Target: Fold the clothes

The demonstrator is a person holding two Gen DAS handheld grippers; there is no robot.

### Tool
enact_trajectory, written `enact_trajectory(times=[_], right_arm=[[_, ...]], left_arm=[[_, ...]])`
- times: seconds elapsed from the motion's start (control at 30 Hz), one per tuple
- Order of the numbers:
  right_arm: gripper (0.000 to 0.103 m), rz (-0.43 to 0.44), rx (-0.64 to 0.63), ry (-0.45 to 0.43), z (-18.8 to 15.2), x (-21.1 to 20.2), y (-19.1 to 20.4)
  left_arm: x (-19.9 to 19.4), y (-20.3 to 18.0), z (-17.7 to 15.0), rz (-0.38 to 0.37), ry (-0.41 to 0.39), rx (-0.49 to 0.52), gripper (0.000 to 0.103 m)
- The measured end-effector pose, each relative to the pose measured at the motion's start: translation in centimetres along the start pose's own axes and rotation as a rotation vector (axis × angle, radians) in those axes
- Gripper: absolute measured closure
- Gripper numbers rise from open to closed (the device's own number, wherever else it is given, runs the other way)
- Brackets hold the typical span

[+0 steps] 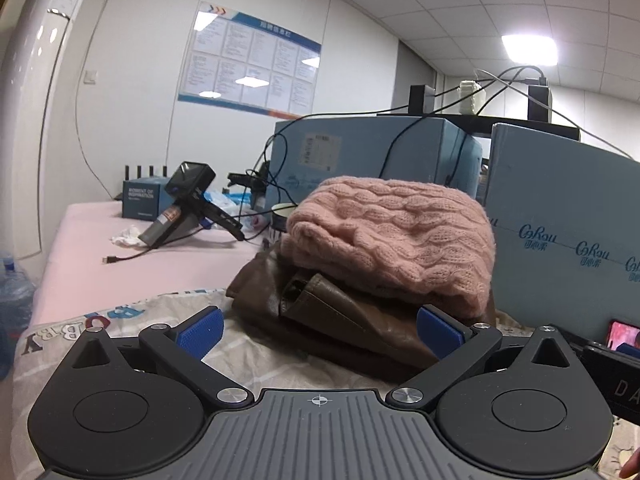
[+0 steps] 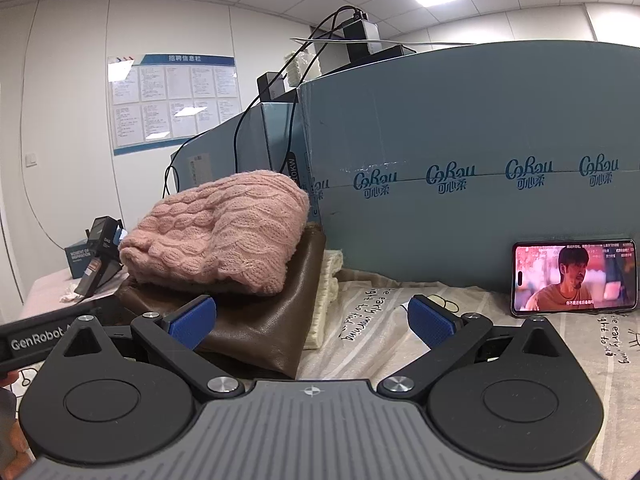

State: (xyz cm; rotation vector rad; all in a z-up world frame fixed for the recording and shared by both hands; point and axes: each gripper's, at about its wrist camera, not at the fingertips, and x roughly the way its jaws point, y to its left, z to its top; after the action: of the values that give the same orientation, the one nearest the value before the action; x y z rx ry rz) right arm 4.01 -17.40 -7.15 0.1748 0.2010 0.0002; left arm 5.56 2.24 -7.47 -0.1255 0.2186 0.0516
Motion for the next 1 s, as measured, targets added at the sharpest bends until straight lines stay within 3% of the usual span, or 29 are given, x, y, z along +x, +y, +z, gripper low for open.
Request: enact_trajectory(times=[0.37,0.7,1.0], right_arm=[[0.000,-0.010,-0.034,-0.014,-0.4,0.1,0.4],[0.000,-0.002,-0.047,-0.032,-0.6,-0.2,0.6],[0.000,-0.004,-0.043,-0.028,-0.6,-0.1,0.6]], left_arm=[[-0.7,-0.5,-0.5,0.003,-0.080,0.046,0.000],[-1.8,-0.7,-0.8,0.049,-0.147,0.053,0.000],[-2.0,-0.7,-0.8,0.054,-0.163,0.059,0.000]])
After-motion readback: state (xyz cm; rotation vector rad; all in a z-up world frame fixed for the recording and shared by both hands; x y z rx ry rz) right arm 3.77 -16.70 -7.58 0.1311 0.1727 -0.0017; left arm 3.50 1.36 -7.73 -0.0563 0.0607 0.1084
